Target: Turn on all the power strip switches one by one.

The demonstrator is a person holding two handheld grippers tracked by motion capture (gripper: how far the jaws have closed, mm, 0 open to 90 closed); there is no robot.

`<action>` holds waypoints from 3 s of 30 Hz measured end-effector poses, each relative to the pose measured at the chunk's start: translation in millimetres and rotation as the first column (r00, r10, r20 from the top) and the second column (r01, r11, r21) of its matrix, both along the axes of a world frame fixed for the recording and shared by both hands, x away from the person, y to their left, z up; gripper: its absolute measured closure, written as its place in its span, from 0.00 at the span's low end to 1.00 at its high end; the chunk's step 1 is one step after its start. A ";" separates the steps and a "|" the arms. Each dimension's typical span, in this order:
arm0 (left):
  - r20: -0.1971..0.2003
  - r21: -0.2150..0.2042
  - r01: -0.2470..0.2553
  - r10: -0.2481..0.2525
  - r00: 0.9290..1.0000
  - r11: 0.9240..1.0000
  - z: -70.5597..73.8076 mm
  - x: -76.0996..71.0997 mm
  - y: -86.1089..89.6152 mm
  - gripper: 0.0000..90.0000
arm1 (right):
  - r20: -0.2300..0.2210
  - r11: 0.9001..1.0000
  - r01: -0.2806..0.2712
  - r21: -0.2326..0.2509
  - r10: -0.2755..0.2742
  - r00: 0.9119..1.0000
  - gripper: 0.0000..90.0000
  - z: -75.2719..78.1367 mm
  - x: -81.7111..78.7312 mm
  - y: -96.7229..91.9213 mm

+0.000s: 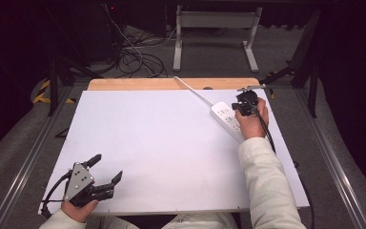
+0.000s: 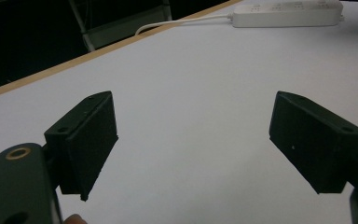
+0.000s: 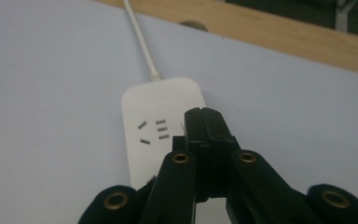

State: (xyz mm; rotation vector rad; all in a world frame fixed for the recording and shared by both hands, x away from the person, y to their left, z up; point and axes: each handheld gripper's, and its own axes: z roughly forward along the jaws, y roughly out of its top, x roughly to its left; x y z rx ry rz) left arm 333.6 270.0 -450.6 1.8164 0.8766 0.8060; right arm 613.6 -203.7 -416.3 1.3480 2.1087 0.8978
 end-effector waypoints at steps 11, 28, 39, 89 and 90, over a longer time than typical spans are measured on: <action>0.002 -0.003 0.003 -0.003 1.000 1.000 0.0 -0.4 -0.7 0.17 | 0.011 0.999 -0.025 -0.020 0.025 1.000 1.00 6.9 -1.0 7.3; -0.001 -0.001 0.000 0.000 1.000 1.000 -0.3 0.7 -0.3 0.17 | 0.009 1.000 -0.019 0.012 0.019 1.000 1.00 -12.0 17.1 14.1; 0.001 0.000 0.001 -0.001 1.000 1.000 -0.3 0.7 0.2 0.17 | -0.016 1.000 0.014 0.003 -0.014 1.000 1.00 -24.9 25.6 17.9; 0.003 -0.006 0.000 0.000 1.000 1.000 0.1 -0.4 0.6 0.17 | -0.037 0.998 0.066 -0.005 -0.066 0.997 1.00 -36.7 29.7 21.8; 0.003 -0.006 0.000 0.000 1.000 1.000 0.0 -0.4 0.6 0.17 | -0.039 0.998 0.066 -0.004 -0.066 0.997 1.00 -36.7 29.8 21.7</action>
